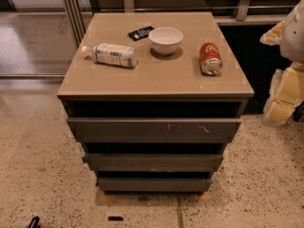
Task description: Open bottom drawer
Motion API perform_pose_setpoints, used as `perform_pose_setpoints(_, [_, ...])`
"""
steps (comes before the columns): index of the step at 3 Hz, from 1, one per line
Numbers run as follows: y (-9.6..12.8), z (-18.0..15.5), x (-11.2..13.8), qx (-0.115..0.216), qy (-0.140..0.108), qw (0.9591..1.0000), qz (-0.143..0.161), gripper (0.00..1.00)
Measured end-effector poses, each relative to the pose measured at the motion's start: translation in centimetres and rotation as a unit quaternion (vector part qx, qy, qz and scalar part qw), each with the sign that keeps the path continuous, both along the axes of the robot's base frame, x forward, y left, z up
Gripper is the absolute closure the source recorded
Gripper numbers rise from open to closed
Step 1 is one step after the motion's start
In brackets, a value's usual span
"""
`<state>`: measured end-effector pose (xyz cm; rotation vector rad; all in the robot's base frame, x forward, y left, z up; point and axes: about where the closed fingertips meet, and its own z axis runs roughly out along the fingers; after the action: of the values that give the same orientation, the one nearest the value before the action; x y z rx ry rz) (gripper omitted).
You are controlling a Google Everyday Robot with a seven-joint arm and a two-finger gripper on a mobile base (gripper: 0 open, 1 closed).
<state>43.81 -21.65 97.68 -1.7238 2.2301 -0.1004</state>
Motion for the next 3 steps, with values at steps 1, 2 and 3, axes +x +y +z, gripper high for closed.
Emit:
perform_pose_setpoints(1, [0.1,0.3,-0.6,-0.003,-0.005,1.0,0.006,0.0])
perform_pose_setpoints(2, [1.0,1.0,-3.4,0.014,-0.031,0.9994,0.007,0.0])
perform_pose_setpoints(3, [0.5,0.0,-8.3,0.061,-0.075,0.995,-0.025,0.0])
